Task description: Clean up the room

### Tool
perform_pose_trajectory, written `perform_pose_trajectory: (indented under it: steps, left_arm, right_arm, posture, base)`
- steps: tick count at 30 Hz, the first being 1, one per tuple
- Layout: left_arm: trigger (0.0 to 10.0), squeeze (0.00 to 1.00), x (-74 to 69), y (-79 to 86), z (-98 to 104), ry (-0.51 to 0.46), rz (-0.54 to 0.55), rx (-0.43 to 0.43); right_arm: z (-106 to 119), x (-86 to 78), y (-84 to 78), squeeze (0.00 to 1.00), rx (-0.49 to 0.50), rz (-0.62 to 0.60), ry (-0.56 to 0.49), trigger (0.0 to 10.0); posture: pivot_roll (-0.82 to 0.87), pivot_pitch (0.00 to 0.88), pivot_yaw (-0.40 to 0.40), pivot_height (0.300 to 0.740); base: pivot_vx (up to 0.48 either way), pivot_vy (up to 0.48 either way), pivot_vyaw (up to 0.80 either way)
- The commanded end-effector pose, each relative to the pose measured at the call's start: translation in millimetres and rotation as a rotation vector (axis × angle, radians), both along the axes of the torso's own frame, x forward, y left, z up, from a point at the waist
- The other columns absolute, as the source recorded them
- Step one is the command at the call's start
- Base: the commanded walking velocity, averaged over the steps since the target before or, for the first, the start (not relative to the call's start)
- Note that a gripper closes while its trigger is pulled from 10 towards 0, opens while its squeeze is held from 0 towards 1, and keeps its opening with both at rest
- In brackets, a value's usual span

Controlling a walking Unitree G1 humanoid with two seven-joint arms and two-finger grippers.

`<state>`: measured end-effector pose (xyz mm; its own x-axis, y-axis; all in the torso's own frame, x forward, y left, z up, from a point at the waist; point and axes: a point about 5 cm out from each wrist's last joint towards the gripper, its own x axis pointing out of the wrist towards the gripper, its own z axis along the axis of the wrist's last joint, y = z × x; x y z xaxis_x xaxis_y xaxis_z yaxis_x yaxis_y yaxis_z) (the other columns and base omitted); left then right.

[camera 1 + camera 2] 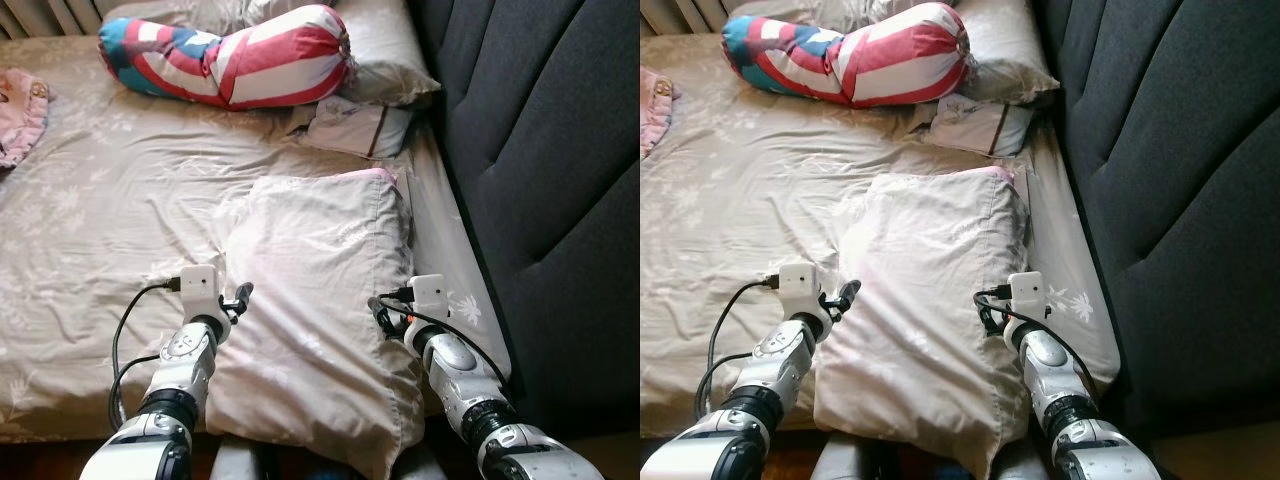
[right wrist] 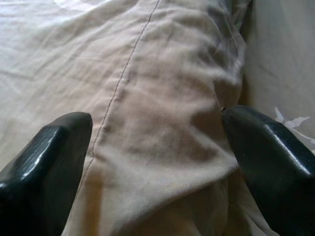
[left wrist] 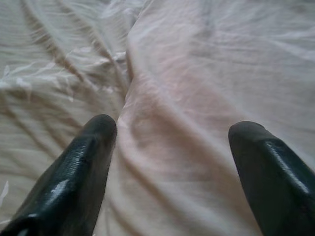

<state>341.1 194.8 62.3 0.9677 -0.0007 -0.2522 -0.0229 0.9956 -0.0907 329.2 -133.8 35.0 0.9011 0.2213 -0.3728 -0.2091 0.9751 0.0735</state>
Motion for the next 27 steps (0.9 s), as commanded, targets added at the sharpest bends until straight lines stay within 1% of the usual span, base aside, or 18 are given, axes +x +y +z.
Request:
perform_pose_trajectory:
  steps: [1,6,7,8,9,11,14,16,18,20,22,23,27]
  left_arm:
    - [10.0,1.0,-4.4,5.1,-6,0.02,0.011,0.018]
    - [10.0,1.0,-7.0,9.9,-10,0.036,0.038,0.015]
    - [10.0,1.0,-8.0,11.2,-11,0.041,0.046,0.014]
    - [10.0,1.0,-8.0,11.2,-11,0.041,0.046,0.014]
    - [10.0,0.0,-9.1,11.6,-12,0.046,0.046,0.013]
    - [10.0,0.0,-10.2,11.9,-14,0.049,0.048,0.006]
    - [10.0,0.0,-10.8,12.8,-14,0.045,0.05,0.002]
    - [10.0,0.0,-11.3,14.2,-13,0.037,0.052,-0.007]
    - [10.0,0.0,-11.7,15.2,-13,0.035,0.049,-0.009]
    - [10.0,0.0,-11.7,16.4,-13,0.034,0.049,-0.01]
    - [10.0,0.0,-11.6,17.4,-12,0.033,0.049,-0.007]
    - [10.0,0.0,-11.0,18.7,-11,0.026,0.051,-0.008]
    - [10.0,0.0,-10.5,20.1,-9,0.019,0.051,-0.009]
  right_arm:
    - [-5,-3.3,1.2,1.0,-0.009,0.02,0.036,10.0]
    - [-8,-5.6,1.0,1.0,-0.009,0.03,0.046,10.0]
    - [-11,-8.0,0.4,0.0,-0.008,0.032,0.064,10.0]
    - [-11,-8.0,0.4,0.0,-0.008,0.032,0.064,10.0]
    - [-18,-12.9,-0.3,0.0,-0.009,0.038,0.101,10.0]
    - [-25,-18.6,-1.2,0.0,-0.024,0.042,0.133,10.0]
    - [-27,-20.8,-2.3,0.0,-0.03,0.034,0.142,10.0]
    - [-28,-21.3,-1.4,0.0,-0.013,0.024,0.151,10.0]
    - [-29,-22.4,1.9,0.0,0.033,0.009,0.17,10.0]
    - [-31,-23.1,3.3,0.0,0.036,-0.001,0.18,10.0]
    - [-31,-23.0,2.5,0.0,0.015,-0.01,0.179,10.0]
    - [-30,-21.7,1.0,0.0,-0.001,-0.03,0.167,10.0]
    - [-24,-17.3,-3.2,0.0,-0.045,-0.046,0.129,10.0]
  posture:
    - [-0.14,0.263,-0.016,0.65]
    - [-0.15,0.293,-0.015,0.65]
    - [-0.15,0.3,-0.016,0.65]
    - [-0.15,0.3,-0.016,0.65]
    - [-0.15,0.307,-0.017,0.65]
    - [-0.15,0.318,-0.017,0.65]
    - [-0.14,0.327,-0.013,0.65]
    - [-0.14,0.333,-0.006,0.65]
    - [-0.13,0.334,0.002,0.65]
    - [-0.13,0.337,0.006,0.65]
    - [-0.13,0.338,0.009,0.65]
    - [-0.13,0.338,0.011,0.65]
    - [-0.13,0.333,0.015,0.65]
  base:
    - [0.0,0.0,0.0]
    - [0.0,0.0,0.0]
    - [0.0,0.0,0.0]
    - [0.0,0.0,0.0]
    - [0.0,0.0,0.0]
    - [0.0,0.0,0.0]
    - [0.0,0.0,0.0]
    - [0.0,0.0,0.0]
    - [0.0,0.0,0.0]
    - [0.0,0.0,0.0]
    - [0.0,0.0,0.0]
    - [0.0,0.0,0.0]
    - [0.0,0.0,0.0]
